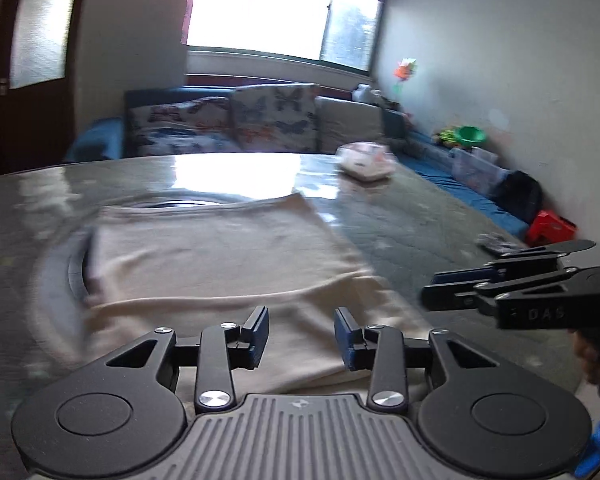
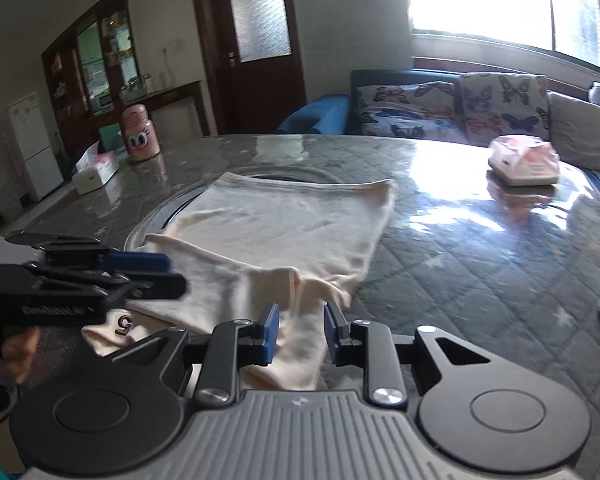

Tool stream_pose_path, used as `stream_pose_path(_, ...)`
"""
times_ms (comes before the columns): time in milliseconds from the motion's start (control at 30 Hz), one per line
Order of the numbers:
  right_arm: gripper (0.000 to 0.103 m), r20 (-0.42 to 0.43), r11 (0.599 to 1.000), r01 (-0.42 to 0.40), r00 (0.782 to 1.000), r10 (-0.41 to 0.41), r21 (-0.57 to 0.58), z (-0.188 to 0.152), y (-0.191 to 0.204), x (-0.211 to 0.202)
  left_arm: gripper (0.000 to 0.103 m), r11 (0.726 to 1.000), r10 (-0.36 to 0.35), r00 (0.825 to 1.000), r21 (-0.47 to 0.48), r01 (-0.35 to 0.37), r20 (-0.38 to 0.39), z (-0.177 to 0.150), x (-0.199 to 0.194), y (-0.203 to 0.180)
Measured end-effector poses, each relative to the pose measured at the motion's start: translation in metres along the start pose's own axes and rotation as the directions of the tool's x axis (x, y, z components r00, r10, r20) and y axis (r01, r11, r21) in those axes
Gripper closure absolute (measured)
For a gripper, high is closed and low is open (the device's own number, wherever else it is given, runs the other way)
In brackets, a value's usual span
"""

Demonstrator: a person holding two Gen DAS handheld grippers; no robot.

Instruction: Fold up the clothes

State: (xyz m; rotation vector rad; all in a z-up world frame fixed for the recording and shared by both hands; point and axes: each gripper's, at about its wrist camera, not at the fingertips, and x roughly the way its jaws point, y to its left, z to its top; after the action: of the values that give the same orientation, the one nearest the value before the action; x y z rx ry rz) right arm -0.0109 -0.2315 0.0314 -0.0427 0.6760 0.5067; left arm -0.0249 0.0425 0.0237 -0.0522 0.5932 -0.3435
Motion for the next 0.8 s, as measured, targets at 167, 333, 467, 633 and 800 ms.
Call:
stream_pose_path(167, 0.072, -0.046, 1.0, -0.017, 0.999, 0.017, -0.005, -0.001, 0.009, 0.024, 0.066, 0.993, 0.099, 0.995, -0.069, -0.101, -0.028, -0.013, -0.012, 0.046)
stream_pose_path(333, 0.073, -0.088, 1.0, -0.016, 0.996, 0.015, -0.016, -0.009, 0.016, 0.034, 0.066, 0.987, 0.139, 0.988, -0.068, -0.143, -0.062, -0.028, -0.016, 0.067)
stream_pose_path(467, 0.091, -0.092, 1.0, 0.001, 0.996, -0.003, -0.028, -0.007, 0.019, 0.032, 0.066, 0.988, 0.143, 0.987, -0.051, -0.147, -0.066, -0.035, -0.016, 0.07)
stream_pose_path(633, 0.098, -0.079, 0.998, 0.032, 0.996, -0.036, -0.055, -0.004, 0.025, 0.021, 0.065, 0.987, 0.162, 0.984, -0.008, -0.163, -0.069, -0.036, -0.015, 0.07)
stream_pose_path(800, 0.096, -0.108, 0.999, 0.04, 0.993, -0.044, -0.035, -0.007, 0.017, 0.023, 0.065, 0.989, 0.149, 0.986, 0.001, -0.149, -0.075, -0.031, -0.017, 0.073)
